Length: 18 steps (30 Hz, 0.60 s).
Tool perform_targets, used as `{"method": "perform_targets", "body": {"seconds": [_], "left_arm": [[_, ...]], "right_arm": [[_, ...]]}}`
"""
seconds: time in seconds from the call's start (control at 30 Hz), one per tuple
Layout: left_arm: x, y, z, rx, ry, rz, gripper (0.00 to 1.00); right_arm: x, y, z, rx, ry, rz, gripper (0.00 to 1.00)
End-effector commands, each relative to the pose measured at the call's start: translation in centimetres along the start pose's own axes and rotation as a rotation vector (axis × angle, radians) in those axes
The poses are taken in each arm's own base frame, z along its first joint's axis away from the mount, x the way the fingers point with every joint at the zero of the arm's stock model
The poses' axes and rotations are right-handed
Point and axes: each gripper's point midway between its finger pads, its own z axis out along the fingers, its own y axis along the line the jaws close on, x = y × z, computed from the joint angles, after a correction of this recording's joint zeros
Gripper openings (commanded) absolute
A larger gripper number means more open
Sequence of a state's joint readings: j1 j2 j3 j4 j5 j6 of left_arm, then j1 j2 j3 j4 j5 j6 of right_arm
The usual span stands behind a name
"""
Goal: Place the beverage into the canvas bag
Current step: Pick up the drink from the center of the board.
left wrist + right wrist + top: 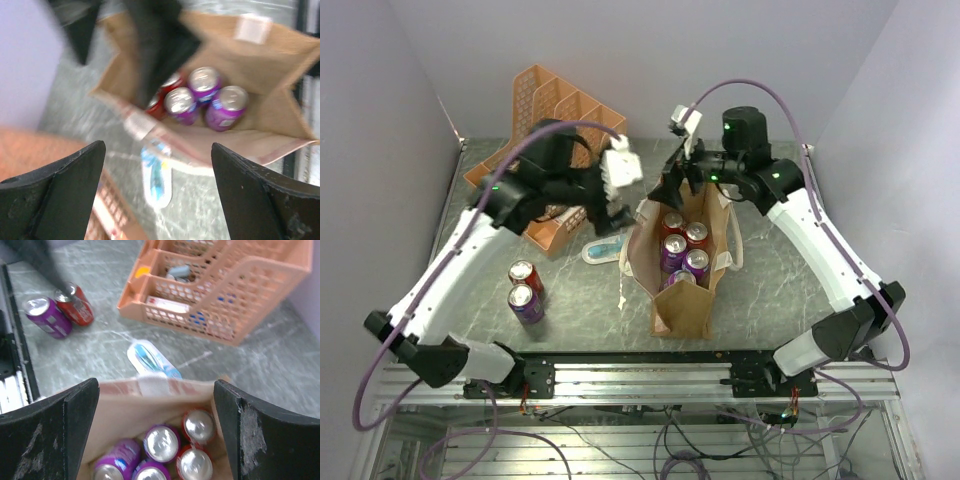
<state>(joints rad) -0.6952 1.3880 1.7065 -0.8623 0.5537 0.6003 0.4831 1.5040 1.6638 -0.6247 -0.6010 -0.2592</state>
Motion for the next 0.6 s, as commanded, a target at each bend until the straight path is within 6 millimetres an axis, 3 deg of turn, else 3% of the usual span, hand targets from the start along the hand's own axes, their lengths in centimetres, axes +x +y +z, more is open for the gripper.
{"method": "perform_targets", "body": {"seconds": [0.0, 0.13, 0.33, 0.5, 0.57], "left_arm": [[1.9, 5.3, -6.8, -0.312, -0.015, -0.247, 0.99], [9.0, 6.2, -10.9, -0.522, 0.127, -0.483, 0.99], [19.2, 3.5, -14.0, -0.714, 0.405, -0.773, 1.0], [25.1, 1.3, -14.9, -0.729, 0.597, -0.883, 1.0], [26.2, 1.0, -15.2, -0.716, 0.653, -0.882, 0.99]], "right_arm": [[-3.3, 2.1, 2.7, -0.033, -0.082, -0.009, 0.97], [-3.6, 2.5, 4.2, -0.036, -0.107, 0.02, 0.97], [-3.5, 3.5, 5.2, -0.049, -0.12, 0.043, 0.96], [-4.0, 3.4, 4.7, -0.025, -0.141, 0.02, 0.96], [-4.0, 3.4, 4.6, -0.022, -0.147, 0.014, 0.96]]}}
